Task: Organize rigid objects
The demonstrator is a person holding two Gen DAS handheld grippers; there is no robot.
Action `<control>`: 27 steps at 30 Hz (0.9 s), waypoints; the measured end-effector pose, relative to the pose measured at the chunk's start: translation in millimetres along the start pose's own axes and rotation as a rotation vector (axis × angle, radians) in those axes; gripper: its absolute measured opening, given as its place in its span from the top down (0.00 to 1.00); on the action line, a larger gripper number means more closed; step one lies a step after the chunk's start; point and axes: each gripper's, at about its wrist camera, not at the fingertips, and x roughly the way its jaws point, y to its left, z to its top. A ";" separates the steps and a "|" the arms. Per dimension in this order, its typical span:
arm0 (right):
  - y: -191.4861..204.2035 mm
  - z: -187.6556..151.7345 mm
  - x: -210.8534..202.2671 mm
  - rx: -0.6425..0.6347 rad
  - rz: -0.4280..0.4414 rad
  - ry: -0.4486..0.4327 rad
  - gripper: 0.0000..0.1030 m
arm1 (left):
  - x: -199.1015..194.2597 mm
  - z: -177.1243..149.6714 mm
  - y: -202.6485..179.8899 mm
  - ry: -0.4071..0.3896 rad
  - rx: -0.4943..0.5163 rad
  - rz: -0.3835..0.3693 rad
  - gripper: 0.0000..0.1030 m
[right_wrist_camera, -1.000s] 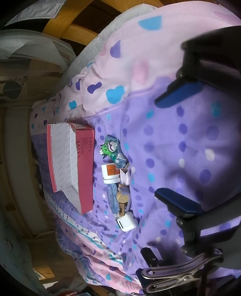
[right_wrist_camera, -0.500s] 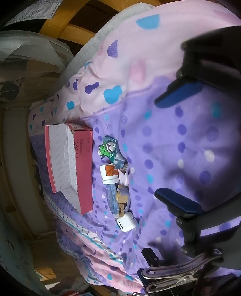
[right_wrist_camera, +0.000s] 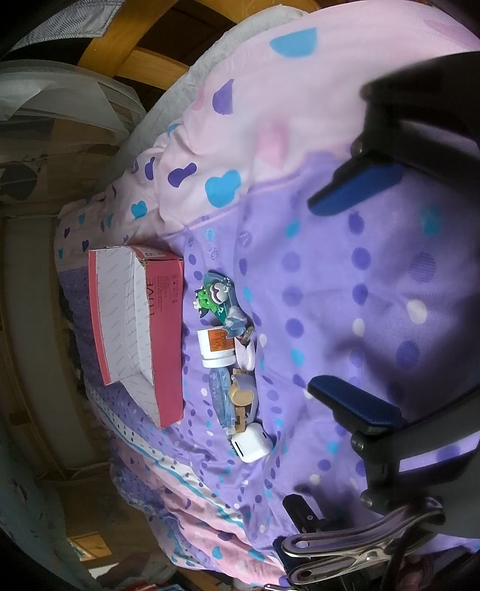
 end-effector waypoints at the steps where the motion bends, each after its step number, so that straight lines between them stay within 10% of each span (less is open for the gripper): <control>1: -0.1 -0.1 0.2 0.000 0.000 0.000 0.12 | 0.0 0.0 0.0 0.000 0.000 0.000 0.00; 27: 0.3 -1.2 0.9 0.000 0.000 0.001 0.12 | 0.1 0.1 -0.1 0.001 0.001 0.002 0.00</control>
